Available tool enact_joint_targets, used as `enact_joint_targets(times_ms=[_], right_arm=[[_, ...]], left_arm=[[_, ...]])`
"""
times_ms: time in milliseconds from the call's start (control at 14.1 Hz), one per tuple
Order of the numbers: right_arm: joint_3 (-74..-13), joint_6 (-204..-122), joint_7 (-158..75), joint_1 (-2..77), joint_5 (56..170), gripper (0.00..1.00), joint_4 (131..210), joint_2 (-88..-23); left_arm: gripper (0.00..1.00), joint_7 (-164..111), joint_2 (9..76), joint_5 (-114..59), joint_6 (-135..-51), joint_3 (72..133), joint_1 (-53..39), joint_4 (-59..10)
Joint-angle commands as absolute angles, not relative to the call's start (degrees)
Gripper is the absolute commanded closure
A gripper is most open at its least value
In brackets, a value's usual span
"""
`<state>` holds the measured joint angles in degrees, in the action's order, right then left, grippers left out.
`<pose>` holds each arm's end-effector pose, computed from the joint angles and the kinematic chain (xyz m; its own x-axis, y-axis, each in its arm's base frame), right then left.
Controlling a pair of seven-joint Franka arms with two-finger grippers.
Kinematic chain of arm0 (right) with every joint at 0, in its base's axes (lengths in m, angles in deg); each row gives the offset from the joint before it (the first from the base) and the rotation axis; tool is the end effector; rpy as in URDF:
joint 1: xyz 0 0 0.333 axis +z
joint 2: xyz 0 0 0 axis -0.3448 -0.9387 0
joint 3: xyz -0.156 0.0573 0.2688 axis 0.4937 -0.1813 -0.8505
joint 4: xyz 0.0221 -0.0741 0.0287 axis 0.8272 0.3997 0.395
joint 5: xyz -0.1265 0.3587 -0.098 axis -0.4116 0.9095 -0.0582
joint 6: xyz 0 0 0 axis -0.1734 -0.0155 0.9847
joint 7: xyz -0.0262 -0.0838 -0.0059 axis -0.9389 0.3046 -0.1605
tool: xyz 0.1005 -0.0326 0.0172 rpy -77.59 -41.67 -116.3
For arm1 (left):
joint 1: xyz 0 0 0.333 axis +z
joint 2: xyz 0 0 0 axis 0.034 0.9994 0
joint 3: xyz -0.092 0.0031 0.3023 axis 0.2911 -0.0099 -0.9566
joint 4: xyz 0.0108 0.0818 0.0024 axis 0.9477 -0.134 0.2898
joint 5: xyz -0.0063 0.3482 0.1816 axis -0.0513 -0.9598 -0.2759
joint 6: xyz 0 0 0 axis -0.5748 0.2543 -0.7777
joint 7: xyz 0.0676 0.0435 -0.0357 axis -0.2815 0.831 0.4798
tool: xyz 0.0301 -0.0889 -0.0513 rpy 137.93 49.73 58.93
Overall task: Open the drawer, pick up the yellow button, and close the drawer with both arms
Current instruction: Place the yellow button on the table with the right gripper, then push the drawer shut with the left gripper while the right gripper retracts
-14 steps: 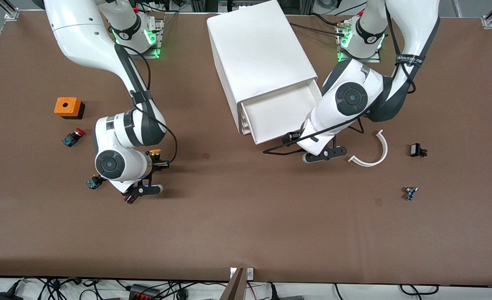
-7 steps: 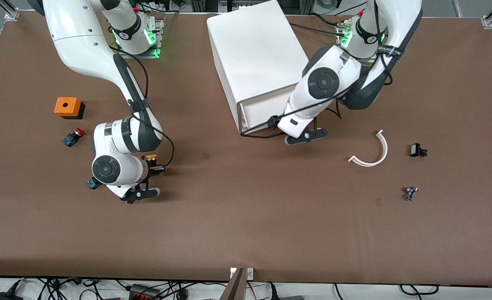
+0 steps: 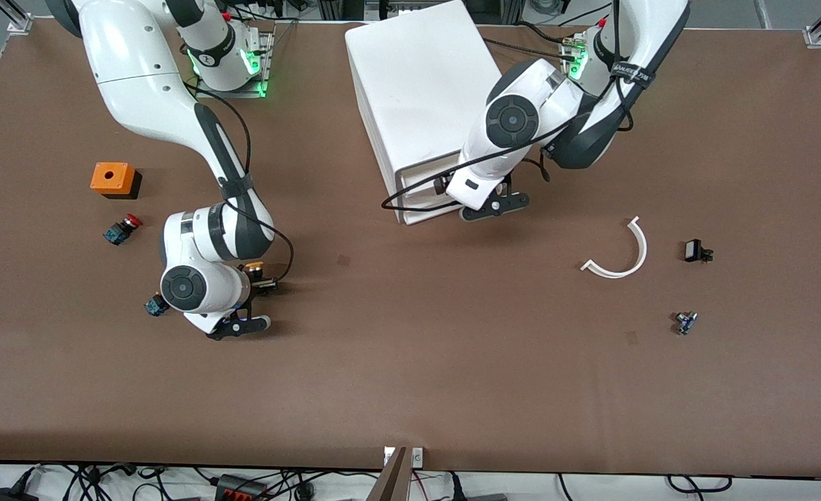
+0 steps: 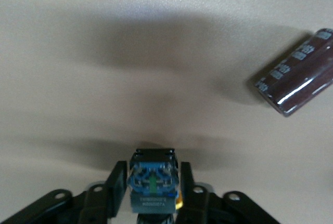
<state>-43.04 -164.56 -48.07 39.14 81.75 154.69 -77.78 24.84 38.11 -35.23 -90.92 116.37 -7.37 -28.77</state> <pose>0.6747 0.1769 0.1919 0.9633 0.1653 -0.2116 0.1694 -0.9855 0.0015 0.4789 -0.3939 0.3570 0.9231 0.2961 -0.2454 0.3067 -0.9518 0.0057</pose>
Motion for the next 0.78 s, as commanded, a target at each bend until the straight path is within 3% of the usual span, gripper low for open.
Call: enact_joint_targets(times_ms=[0, 425, 708], right_arm=[[-43.1, -162.2, -47.2, 38.4, 82.0, 0.0, 152.3, -75.9], [-40.8, -146.4, -47.6, 38.4, 82.1, 0.0, 145.2, -68.4], [-38.0, -141.1, -48.4, 38.3, 82.3, 0.0, 144.9, -60.5]], left_arm=[[0.0, 29.2, 36.4, -35.1, -90.5, 118.4, -7.1, -31.2], [0.0, 29.3, 36.4, -35.1, -89.2, 119.4, -7.0, -31.2], [0.0, 29.6, 36.4, -35.1, -88.5, 120.0, -6.8, -31.1]])
